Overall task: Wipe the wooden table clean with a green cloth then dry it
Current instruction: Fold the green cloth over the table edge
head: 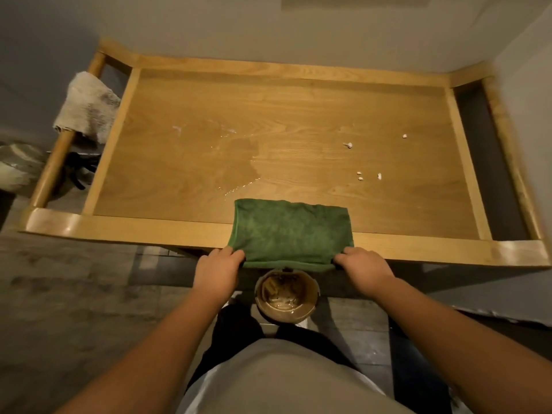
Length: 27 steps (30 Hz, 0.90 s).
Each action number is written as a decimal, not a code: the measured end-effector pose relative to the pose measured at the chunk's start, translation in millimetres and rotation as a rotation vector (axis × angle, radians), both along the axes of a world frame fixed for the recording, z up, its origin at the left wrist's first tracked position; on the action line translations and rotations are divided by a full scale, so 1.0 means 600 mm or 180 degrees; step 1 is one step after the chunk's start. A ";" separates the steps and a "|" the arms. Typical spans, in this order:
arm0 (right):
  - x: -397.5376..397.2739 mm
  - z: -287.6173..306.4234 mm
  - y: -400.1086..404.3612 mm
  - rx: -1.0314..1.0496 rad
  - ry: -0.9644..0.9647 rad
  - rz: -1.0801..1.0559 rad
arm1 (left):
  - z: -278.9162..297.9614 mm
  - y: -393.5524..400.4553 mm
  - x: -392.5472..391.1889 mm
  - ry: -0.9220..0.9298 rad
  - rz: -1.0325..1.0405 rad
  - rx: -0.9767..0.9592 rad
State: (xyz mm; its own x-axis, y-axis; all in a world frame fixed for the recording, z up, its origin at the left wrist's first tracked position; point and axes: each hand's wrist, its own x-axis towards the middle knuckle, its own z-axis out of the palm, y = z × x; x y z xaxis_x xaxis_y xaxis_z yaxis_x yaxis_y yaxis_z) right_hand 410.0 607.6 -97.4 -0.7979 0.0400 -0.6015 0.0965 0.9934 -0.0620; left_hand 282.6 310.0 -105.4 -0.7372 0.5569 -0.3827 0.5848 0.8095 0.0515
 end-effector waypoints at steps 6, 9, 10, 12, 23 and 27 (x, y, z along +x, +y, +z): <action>-0.046 0.013 -0.004 0.0202 -0.0229 -0.0007 | -0.012 0.007 0.006 -0.0631 0.1745 0.1274; -0.118 0.027 -0.024 0.0168 0.0226 0.0001 | -0.010 0.020 -0.005 -0.0884 0.2140 0.1758; -0.149 0.032 -0.036 0.0036 0.0376 0.0009 | -0.010 0.022 -0.010 -0.0922 0.2241 0.1856; -0.211 0.040 -0.066 -0.0207 0.0520 0.0154 | -0.013 0.023 -0.017 -0.1083 0.2568 0.1945; -0.377 0.020 -0.206 0.0189 0.0369 0.2327 | -0.031 0.036 -0.012 -0.1211 0.3297 0.1795; -0.375 0.034 -0.193 0.0127 0.0430 0.2388 | -0.027 0.036 -0.006 -0.1413 0.3197 0.1658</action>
State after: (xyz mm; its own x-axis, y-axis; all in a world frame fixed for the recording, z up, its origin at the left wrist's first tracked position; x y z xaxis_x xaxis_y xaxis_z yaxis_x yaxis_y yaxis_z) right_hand 185.2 491.6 -77.1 -0.6863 -0.5222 -0.5062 -0.6111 0.7915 0.0121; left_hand 279.1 331.8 -121.7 -0.7904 -0.0245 -0.6122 -0.4420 0.7147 0.5421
